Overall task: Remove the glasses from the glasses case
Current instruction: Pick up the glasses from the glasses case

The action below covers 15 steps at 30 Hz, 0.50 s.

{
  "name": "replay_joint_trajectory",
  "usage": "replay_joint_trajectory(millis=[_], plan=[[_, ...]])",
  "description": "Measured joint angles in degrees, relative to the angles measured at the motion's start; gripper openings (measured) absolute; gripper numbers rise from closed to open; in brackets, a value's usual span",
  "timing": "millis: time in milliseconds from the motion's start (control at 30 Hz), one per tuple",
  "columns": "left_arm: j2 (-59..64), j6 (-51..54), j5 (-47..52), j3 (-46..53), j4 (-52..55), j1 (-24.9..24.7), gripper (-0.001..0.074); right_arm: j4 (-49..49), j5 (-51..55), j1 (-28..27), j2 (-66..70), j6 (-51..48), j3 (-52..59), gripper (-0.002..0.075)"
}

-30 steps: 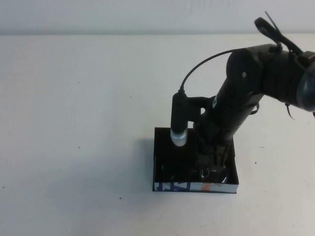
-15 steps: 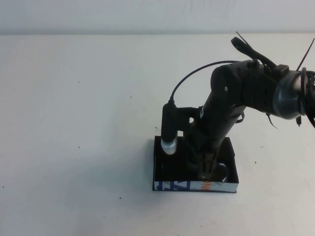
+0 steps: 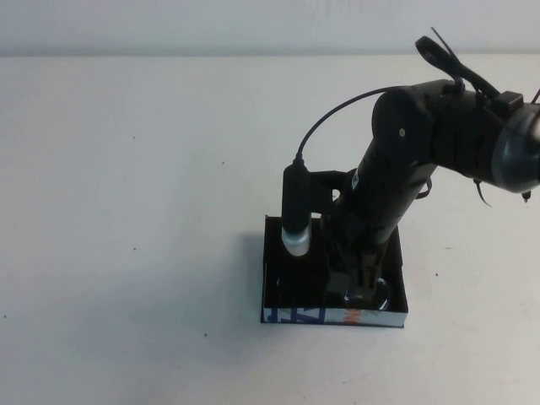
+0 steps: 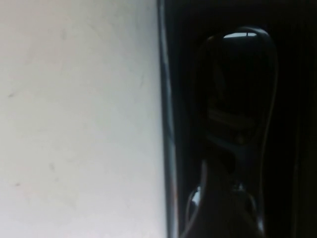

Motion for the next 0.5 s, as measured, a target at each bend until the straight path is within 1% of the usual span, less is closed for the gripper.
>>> replay_joint_trajectory(millis=[133, 333, 500], plan=[[0.0, 0.0, 0.0, 0.0, 0.0, 0.0, -0.0005, 0.8, 1.8, 0.0, -0.5, 0.1, 0.0, 0.0358], [0.0, 0.0, 0.0, 0.0, 0.0, 0.0, -0.0004, 1.1, -0.7, 0.0, 1.6, 0.1, 0.0, 0.0358], [0.0, 0.0, 0.0, 0.0, 0.0, 0.0, -0.0004, 1.1, -0.8, 0.0, 3.8, 0.1, 0.0, 0.0356]])
